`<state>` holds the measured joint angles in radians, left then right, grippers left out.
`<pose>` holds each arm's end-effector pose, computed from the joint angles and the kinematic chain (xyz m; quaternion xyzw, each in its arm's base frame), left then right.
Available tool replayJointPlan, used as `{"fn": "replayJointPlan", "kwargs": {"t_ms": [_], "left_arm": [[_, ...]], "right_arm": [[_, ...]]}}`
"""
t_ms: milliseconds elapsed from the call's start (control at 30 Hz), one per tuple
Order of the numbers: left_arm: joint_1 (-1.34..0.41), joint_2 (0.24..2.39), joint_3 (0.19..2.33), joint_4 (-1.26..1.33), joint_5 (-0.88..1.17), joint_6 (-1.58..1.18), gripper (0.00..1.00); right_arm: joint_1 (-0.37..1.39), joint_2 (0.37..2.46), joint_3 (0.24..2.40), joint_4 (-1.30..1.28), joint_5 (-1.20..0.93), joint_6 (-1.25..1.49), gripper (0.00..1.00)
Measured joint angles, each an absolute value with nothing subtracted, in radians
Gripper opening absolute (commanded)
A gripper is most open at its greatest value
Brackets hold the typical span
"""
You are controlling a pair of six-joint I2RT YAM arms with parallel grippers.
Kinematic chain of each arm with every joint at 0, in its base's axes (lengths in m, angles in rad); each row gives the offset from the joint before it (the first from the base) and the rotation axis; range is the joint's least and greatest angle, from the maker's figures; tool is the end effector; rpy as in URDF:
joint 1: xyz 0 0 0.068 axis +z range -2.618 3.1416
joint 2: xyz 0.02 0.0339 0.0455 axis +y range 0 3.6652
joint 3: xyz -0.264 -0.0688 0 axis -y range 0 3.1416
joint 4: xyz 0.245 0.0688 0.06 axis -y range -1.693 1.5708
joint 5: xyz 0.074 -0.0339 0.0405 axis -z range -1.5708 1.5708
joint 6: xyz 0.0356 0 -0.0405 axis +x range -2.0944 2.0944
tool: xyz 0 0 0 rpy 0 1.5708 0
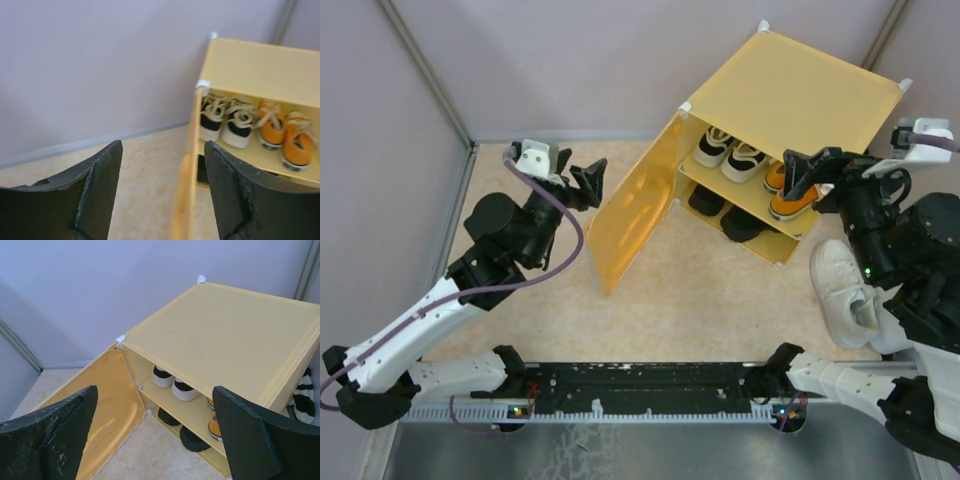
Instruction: Place and organize the shoes in the shoe cabinet
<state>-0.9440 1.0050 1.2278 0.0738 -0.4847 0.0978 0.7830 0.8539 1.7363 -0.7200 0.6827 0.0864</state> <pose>0.1337 -0.1563 0.4798 0.1201 0.5969 -0.1902 0.7701 0.0556 0.0237 0.5563 0.0316 0.6605 0.1059 0.7426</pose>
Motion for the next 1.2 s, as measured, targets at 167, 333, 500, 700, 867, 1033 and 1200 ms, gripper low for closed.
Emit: {"fn": "replayJointPlan", "kwargs": {"t_ms": [167, 333, 500, 700, 867, 1033, 1200], "left_arm": [[-0.839, 1.038, 1.180, 0.001, -0.633, 0.004, 0.76], [-0.691, 1.046, 1.098, -0.060, -0.659, -0.116, 0.75], [-0.652, 1.103, 1.037, -0.083, -0.458, -0.196, 0.76], [-0.654, 1.159, 0.876, 0.029, 0.011, -0.248, 0.75], [-0.660, 1.243, 0.831, 0.202, 0.254, -0.321, 0.74], [-0.717, 1.390, 0.853, 0.427, 0.410, -0.371, 0.73], [-0.776, 1.556, 0.952, 0.553, 0.481, -0.402, 0.72]], "right_arm": [[0.783, 0.900, 1.736, -0.728, 0.652, 0.086, 0.98], [0.783, 0.905, 1.736, -0.741, 0.628, 0.085, 0.98], [0.783, 0.930, 1.764, -0.789, 0.599, 0.087, 0.98], [0.783, 0.957, 1.774, -0.834, 0.548, 0.099, 0.98], [0.783, 0.960, 1.775, -0.850, 0.499, 0.127, 0.98], [0.783, 0.973, 1.784, -0.856, 0.419, 0.151, 0.98], [0.783, 1.001, 1.797, -0.849, 0.364, 0.162, 0.98]]}}
